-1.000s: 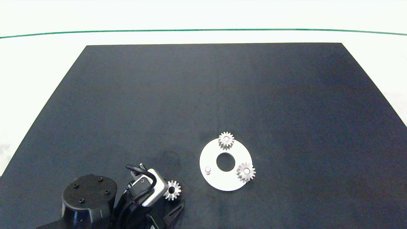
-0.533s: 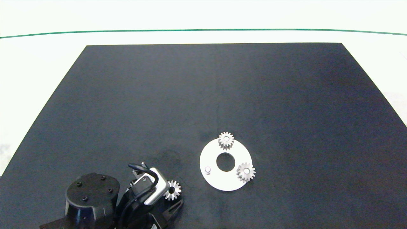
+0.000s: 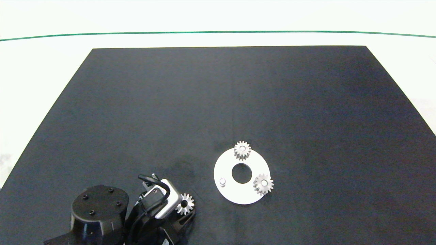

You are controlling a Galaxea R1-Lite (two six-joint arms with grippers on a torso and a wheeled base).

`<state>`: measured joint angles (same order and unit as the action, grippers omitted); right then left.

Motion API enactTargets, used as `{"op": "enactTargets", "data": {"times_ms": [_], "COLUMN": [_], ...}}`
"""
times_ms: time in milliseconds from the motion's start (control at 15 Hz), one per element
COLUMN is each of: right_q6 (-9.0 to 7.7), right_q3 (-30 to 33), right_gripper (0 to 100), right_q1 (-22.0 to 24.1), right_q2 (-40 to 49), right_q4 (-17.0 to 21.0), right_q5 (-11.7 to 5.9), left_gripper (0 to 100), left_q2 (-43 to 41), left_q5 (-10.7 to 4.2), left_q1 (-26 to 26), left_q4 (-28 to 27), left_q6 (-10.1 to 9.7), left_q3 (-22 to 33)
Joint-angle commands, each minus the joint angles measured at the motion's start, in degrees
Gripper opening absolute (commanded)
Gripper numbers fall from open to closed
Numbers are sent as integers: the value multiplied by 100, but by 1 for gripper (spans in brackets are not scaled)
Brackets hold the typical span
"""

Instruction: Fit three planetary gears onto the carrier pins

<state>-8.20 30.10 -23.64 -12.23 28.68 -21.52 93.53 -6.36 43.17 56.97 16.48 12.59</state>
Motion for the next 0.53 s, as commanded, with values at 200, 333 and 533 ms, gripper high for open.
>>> {"op": "enactTargets", "data": {"times_ms": [200,333,533], "right_q6": [-15,-15,-32], "right_q3": [14,14,22], "right_gripper": [100,100,100], "right_q1": [-1,-1,-1], "right_q2": [-8,-8,-8], "right_q4": [14,14,14], "right_q5": [-10,-10,-10], "left_gripper": [31,27,21], "left_q2": [-10,-10,-1], "left_q5": [-5,-5,-5], "left_q1": [8,8,-1], "left_q4": [34,34,34], "left_q6": [13,13,13], "left_q3": [-46,-11,-46]}}
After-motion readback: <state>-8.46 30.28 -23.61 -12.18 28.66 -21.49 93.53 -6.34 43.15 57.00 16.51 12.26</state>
